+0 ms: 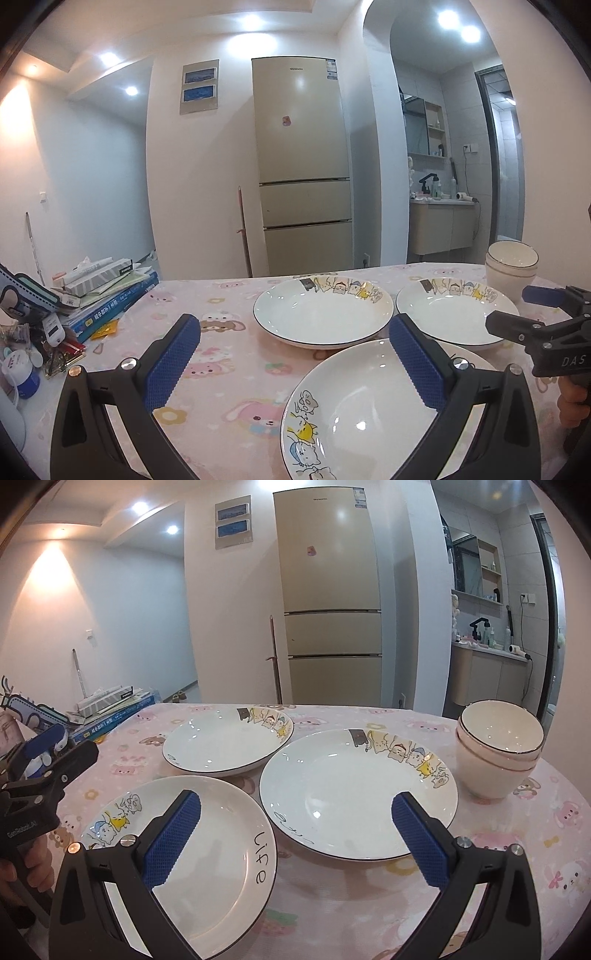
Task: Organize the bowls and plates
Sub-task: 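Move both grippers toward the rim of the white 'life' plate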
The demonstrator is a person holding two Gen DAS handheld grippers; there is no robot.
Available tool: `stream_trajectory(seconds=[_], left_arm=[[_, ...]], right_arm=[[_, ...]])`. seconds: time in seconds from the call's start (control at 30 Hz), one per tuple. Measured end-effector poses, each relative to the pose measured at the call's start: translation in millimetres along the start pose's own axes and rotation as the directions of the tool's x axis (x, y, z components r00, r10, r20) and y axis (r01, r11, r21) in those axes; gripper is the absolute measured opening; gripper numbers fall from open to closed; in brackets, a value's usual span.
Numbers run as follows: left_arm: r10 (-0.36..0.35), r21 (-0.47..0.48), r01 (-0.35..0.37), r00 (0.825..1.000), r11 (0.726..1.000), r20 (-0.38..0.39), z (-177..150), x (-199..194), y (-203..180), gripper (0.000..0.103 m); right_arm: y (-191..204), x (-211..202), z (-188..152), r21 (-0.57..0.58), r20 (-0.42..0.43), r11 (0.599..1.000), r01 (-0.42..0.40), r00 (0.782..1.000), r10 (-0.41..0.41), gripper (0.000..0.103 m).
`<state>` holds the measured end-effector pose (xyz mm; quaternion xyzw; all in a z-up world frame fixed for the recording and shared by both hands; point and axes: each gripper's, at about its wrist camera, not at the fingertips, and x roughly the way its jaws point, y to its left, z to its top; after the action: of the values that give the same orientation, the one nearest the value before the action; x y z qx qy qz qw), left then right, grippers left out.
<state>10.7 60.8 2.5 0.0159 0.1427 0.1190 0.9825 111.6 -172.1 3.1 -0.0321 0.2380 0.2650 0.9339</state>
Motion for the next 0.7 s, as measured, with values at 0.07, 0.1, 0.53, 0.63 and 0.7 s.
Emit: stream_trajectory(seconds=[0.07, 0.1, 0.53, 0.63, 0.7], left_arm=[[0.002, 0.001, -0.002, 1.000, 1.000, -0.002, -0.4, 0.6, -0.6, 0.103], [0.004, 0.003, -0.004, 1.000, 1.000, -0.002, -0.3, 0.6, -1.0, 0.103], [0.072, 0.039, -0.071, 0.997, 0.997, -0.042, -2.2, 3.4, -6.9, 0.103], [-0.005, -0.008, 0.004, 0.995, 1.000, -0.104, -0.5, 10.7, 0.8, 0.103], [-0.020, -0.001, 0.020, 0.992, 1.000, -0.121, 0.2, 14.2, 2.6, 0.103]], right_arm=[[-0.2, 1.2, 1.0, 0.002, -0.004, 1.000, 0.003, 1.000, -0.003, 0.103], [0.2, 1.7, 1.0, 0.001, -0.006, 1.000, 0.007, 1.000, -0.007, 0.103], [-0.2, 4.3, 1.6, -0.001, -0.044, 1.000, -0.005, 0.999, 0.005, 0.087], [-7.3, 12.0, 0.8, 0.045, -0.106, 0.998, -0.039, 0.993, 0.044, 0.076], [-9.7, 16.6, 0.4, 0.057, -0.138, 0.997, -0.045, 0.989, 0.053, 0.067]])
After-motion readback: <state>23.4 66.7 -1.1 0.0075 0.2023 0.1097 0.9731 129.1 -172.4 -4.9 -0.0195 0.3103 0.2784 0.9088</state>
